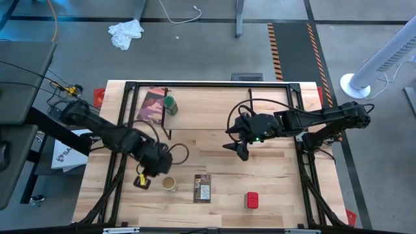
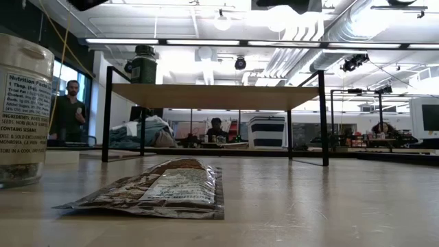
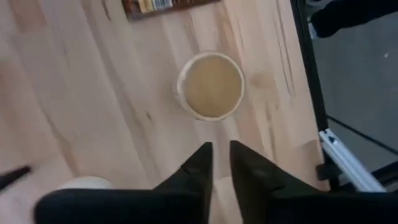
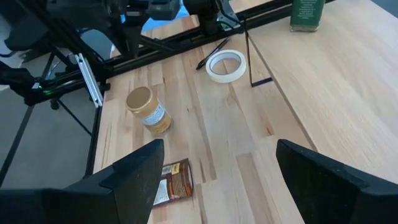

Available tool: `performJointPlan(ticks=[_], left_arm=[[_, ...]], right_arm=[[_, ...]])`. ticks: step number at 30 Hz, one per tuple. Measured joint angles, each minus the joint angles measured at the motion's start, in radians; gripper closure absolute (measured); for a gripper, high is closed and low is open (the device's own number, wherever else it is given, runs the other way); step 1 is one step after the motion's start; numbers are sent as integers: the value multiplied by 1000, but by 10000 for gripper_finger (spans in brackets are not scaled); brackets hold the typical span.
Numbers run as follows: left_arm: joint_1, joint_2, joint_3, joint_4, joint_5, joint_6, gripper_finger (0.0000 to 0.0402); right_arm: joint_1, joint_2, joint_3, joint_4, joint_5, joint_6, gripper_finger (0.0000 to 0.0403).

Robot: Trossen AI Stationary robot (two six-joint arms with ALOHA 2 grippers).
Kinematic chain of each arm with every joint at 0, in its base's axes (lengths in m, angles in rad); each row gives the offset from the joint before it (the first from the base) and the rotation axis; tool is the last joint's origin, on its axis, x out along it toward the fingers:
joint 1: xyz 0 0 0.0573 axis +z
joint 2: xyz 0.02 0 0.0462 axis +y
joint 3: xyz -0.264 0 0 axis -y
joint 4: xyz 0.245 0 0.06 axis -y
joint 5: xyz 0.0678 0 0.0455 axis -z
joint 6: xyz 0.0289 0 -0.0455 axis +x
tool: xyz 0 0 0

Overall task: Shelf spices
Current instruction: Put the brown seasoning bottle on the shelf

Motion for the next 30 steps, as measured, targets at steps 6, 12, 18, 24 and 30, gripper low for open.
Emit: performJointPlan(ticks=[6,12,18,24,30], left_arm=[[-16,0,4,-7,-13,-52,254],[35,7,6,-6,-32,-13,146],[66,22,6,24,-28,-44,77],[14,31,6,49,-63,-75,60],[-42,75,5,113,-123,-97,61]], right_arm=[[0,0,0,-18,-25,-1,96],[0,0,0,-30,-40,9,96],[0,0,0,-44,-46,10,96],[0,0,0,-44,-46,21,96],[-2,0,0,-44,-46,21,96]])
